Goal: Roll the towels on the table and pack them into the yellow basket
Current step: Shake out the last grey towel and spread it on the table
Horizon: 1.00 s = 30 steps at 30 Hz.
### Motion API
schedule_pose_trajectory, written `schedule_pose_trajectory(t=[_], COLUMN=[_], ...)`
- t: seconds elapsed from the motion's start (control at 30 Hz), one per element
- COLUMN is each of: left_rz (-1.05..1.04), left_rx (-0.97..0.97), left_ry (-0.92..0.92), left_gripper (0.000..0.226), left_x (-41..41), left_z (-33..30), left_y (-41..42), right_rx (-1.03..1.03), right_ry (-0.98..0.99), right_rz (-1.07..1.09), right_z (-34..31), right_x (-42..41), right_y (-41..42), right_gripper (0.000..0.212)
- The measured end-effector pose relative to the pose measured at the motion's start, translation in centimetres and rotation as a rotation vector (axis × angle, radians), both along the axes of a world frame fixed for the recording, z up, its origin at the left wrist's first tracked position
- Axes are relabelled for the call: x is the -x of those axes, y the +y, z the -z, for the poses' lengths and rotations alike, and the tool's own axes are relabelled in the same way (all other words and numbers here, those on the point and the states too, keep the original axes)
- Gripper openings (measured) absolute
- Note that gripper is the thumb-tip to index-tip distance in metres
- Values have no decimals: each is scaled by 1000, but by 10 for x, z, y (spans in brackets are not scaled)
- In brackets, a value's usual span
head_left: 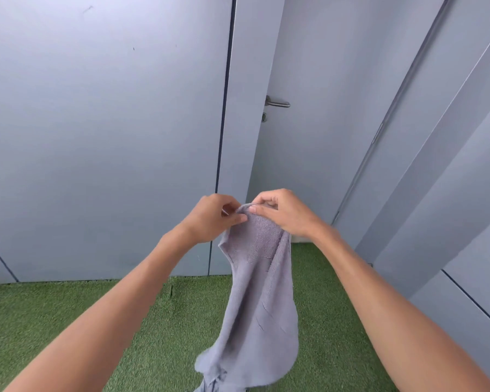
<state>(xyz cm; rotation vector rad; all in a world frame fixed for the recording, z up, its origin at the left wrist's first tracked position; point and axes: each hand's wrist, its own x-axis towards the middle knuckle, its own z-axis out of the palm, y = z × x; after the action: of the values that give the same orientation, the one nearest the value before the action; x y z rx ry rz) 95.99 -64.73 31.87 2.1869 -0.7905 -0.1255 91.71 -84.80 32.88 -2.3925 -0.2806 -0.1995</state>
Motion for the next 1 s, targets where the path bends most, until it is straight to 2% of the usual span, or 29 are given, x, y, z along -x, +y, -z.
schedule_pose_trajectory(t=[0.1,0.2,0.27,0.33,0.43,0.5,0.57,0.67,0.7,0.77,0.83,1.0], left_rz=[-44,-68,-164,-324,-448,-342,-165,99,154,208,247,186], left_rx=[19,100,151,194,59,-63,-60,-18,-7,39,69,129], left_ry=[-139,-189,-253,-282,-198,-129,-101,-36,-33,-41,-47,-105], left_gripper=[14,15,15,14,15,14,17,45,47,36,13,15], left_x=[0,2,-1,-14,-35,-32,-18,4,7,9,8,3], left_z=[-2,-7,-14,-20,-22,-17,-9,8,14,20,19,9], left_y=[-4,-3,3,18,47,47,31,-5,-15,-27,-28,-19], right_rx=[-18,-206,-275,-257,-264,-253,-204,-98,-66,-34,-44,-134], right_ry=[5,117,227,262,209,137,79,22,15,14,41,214], right_rz=[2,-16,-9,62,194,266,235,78,54,34,19,20], right_z=[3,11,21,34,49,49,44,33,29,17,13,25], right_x=[2,15,29,45,62,61,53,41,38,37,42,59], right_y=[-6,-14,-23,-41,-74,-83,-73,-40,-32,-20,-20,-30], right_gripper=[26,34,36,33,28,24,24,18,15,14,14,26])
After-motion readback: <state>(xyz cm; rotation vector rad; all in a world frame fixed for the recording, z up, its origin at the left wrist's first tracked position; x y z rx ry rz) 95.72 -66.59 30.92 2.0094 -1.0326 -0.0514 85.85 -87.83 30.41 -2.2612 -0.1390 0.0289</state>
